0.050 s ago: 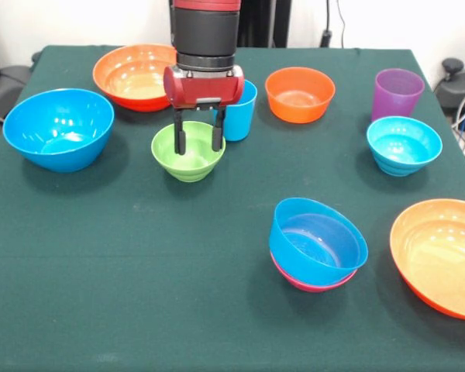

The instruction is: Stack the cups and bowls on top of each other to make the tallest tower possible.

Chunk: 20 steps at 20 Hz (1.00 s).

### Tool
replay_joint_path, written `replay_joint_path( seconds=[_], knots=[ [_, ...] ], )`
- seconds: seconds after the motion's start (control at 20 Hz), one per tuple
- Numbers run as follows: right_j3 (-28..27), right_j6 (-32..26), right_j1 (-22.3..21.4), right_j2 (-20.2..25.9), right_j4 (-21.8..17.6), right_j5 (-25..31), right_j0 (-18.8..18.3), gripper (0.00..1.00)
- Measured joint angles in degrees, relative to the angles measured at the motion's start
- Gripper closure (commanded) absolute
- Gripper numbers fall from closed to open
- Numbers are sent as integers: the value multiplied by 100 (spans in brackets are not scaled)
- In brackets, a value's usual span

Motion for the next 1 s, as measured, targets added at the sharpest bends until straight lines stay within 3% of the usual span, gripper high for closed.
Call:
replay_joint_path(
  seconds=[1.0],
  knots=[
    [-63,0,26,77,-92,1,-161,0]
  ],
)
